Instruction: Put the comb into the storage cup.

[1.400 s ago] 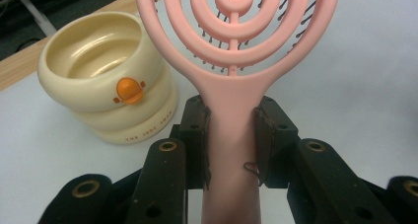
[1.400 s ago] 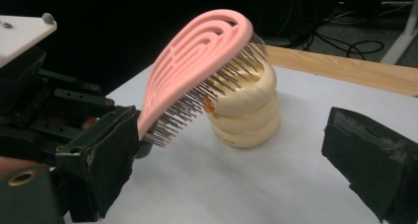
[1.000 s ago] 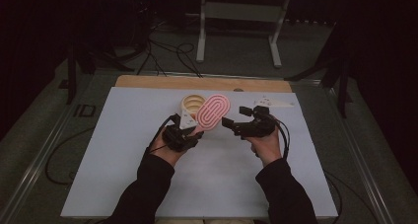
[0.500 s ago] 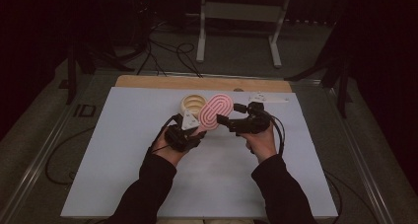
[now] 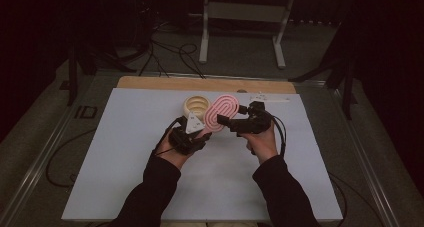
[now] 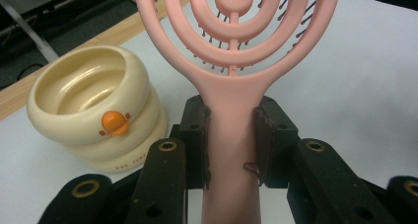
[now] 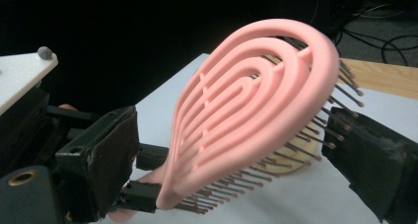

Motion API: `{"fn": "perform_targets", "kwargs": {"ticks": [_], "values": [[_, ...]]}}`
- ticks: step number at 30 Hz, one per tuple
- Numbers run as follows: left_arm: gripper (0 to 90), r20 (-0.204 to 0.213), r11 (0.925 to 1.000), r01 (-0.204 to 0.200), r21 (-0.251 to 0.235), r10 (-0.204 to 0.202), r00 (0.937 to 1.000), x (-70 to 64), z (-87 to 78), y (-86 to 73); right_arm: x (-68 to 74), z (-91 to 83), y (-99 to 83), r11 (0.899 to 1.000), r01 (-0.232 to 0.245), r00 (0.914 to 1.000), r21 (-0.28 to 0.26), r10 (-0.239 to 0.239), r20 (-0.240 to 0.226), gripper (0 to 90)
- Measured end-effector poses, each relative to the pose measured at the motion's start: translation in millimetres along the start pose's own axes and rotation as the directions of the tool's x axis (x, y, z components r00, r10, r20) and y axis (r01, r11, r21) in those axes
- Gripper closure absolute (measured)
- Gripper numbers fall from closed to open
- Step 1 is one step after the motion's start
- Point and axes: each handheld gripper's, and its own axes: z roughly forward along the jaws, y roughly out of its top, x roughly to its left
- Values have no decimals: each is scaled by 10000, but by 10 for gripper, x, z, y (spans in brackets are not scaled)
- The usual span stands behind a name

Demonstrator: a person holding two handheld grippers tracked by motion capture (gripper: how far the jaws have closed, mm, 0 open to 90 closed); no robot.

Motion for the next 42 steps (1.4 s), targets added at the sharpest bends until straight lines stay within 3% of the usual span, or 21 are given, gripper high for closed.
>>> {"fn": "perform_targets", "kwargs": {"ticks": [9,16,20,21,30,42], "values": [[704,-31,9995,-138,-282,137,9999,-17,-16,11,-49,46,18,9978,-582,9977,324,592,-331,107],[704,-47,9988,-241,-435,239,9997,-46,-3,4,-63,64,27,9942,-1022,9912,350,1047,-812,362],[704,-34,9984,-256,-497,254,9997,-51,6,0,-70,67,26,9931,-1117,9893,370,1147,-903,427],[703,-29,9983,-258,-514,257,9997,-56,12,0,-82,65,24,9895,-1366,9859,465,1404,-913,516],[704,-58,9986,-251,-473,249,9997,-67,56,-31,-93,87,14,9828,-1691,9766,746,1772,-1214,582],[704,69,9983,39,-586,-35,10000,-48,87,-61,10,123,43,9813,-1709,9733,883,1820,-1396,633]]}}
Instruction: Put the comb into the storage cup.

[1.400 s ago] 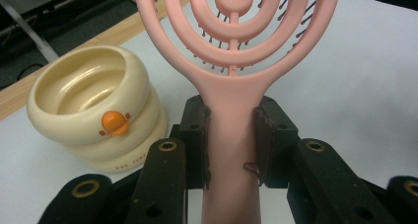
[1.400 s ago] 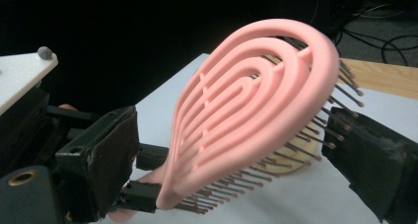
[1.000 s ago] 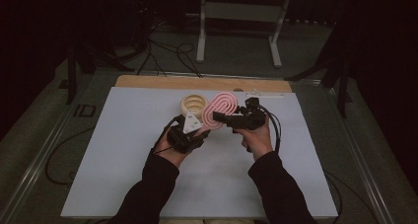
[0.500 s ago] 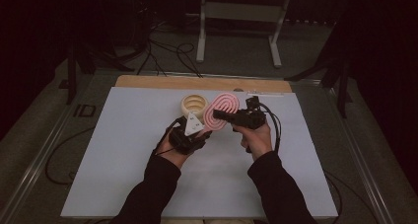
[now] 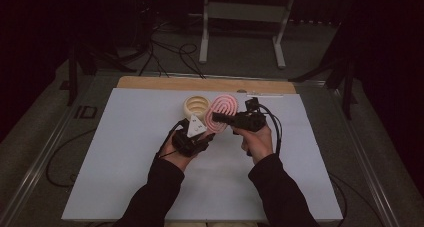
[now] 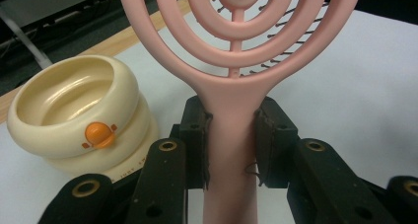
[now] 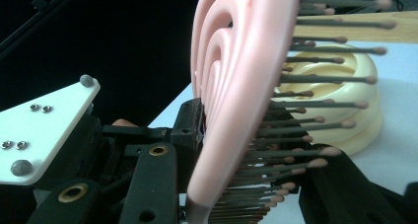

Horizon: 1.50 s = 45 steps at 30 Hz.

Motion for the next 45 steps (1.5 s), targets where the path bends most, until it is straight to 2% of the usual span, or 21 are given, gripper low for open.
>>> {"fn": "perform_targets", "kwargs": {"ticks": [6,9,10,11,17,20,23,25,27,30,34,41,45], "values": [[698,-57,10000,-2,-97,2,10000,2,-7,3,10,-2,4,10000,15,10000,-93,-15,4,634],[661,-109,10000,-2,-88,1,9999,4,-8,5,15,-3,7,9999,34,10000,-128,-34,-32,634],[661,-193,9998,180,-104,-182,9996,18,-7,3,15,-3,7,9999,34,10000,-128,-34,-32,634],[585,-223,9997,208,-83,-209,9995,24,-11,4,26,-6,16,9999,35,10000,-146,-36,-57,635],[374,-403,9992,372,-174,-379,9985,31,-37,-6,33,-23,27,9996,44,10000,-265,-44,3,636],[260,-770,9984,466,-323,-490,9958,31,-66,-10,31,-29,29,9995,68,10000,-310,-66,67,636],[175,-871,9977,547,-401,-580,9945,41,-87,-11,29,-28,28,9994,64,10000,-338,-62,58,636],[175,-841,9963,679,-519,-721,9938,49,-119,-25,28,-27,28,9994,73,9999,-334,-70,73,636],[98,-957,9962,663,-565,-715,9928,56,-149,-40,31,-26,29,9993,67,9999,-372,-64,90,637],[21,-823,9966,660,-496,-699,9942,74,-177,-62,30,-27,29,9992,76,9999,-393,-72,116,637],[3,-802,9958,729,-557,-772,9938,110,-221,-118,28,-31,29,9991,51,10000,-417,-48,83,637],[2,-987,9920,989,-783,-1064,9894,210,-314,-213,22,-21,28,9990,53,9999,-438,-49,102,637],[2,-1158,9915,961,-872,-1059,9876,241,-368,-260,24,-18,30,9990,58,9999,-439,-54,98,637]]}}
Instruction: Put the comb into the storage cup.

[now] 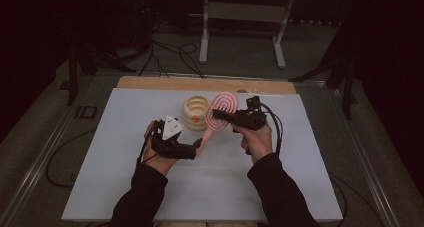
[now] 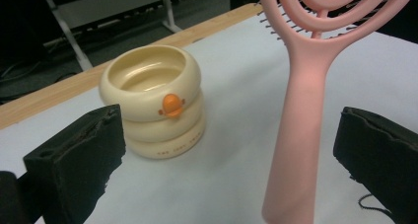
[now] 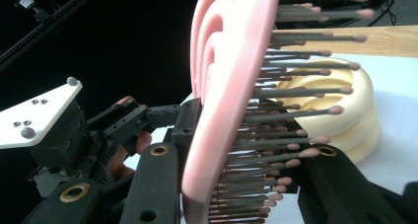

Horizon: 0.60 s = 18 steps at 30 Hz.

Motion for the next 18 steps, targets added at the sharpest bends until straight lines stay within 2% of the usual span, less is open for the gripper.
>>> {"fn": "perform_targets", "kwargs": {"ticks": [12,13,18], "values": [[3,-454,9996,132,-237,-142,9989,133,-156,-130,-6,1,7,10000,19,10000,-1,-19,15,637],[3,-546,9995,197,-246,-211,9983,185,-204,-192,-6,1,7,10000,19,10000,-1,-19,15,637],[3,-767,9987,419,-294,-440,9961,275,-282,-317,-12,-13,18,10000,7,10000,-57,-6,22,637]]}}
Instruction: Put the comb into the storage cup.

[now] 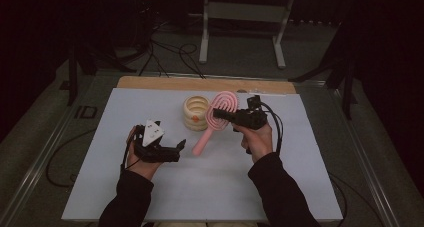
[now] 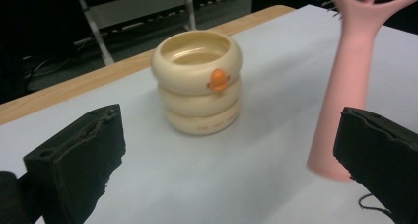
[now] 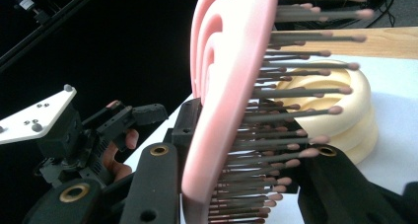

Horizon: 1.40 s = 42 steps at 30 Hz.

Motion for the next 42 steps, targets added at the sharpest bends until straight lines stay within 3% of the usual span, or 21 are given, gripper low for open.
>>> {"fn": "perform_targets", "kwargs": {"ticks": [7,8,11,18,27,42], "values": [[3,-178,9999,121,29,-121,9998,74,-51,-94,1,4,0,10000,17,10000,10,-17,-3,637],[3,-415,9997,254,4,-254,9988,133,-100,-181,1,4,0,10000,17,10000,10,-17,-3,637],[3,-581,9991,415,81,-409,9975,199,-148,-277,2,20,-2,10000,-20,10000,63,20,1,637],[3,-705,9985,543,106,-534,9961,253,-199,-394,2,20,7,10000,-13,10000,48,13,-4,637],[3,-830,9977,676,77,-668,9943,369,-330,-658,-2,-4,34,10000,21,10000,-24,-21,85,637],[3,-1087,9950,988,-122,-995,9891,479,-489,-819,-2,-25,79,9999,20,9999,-154,-17,167,637]]}}
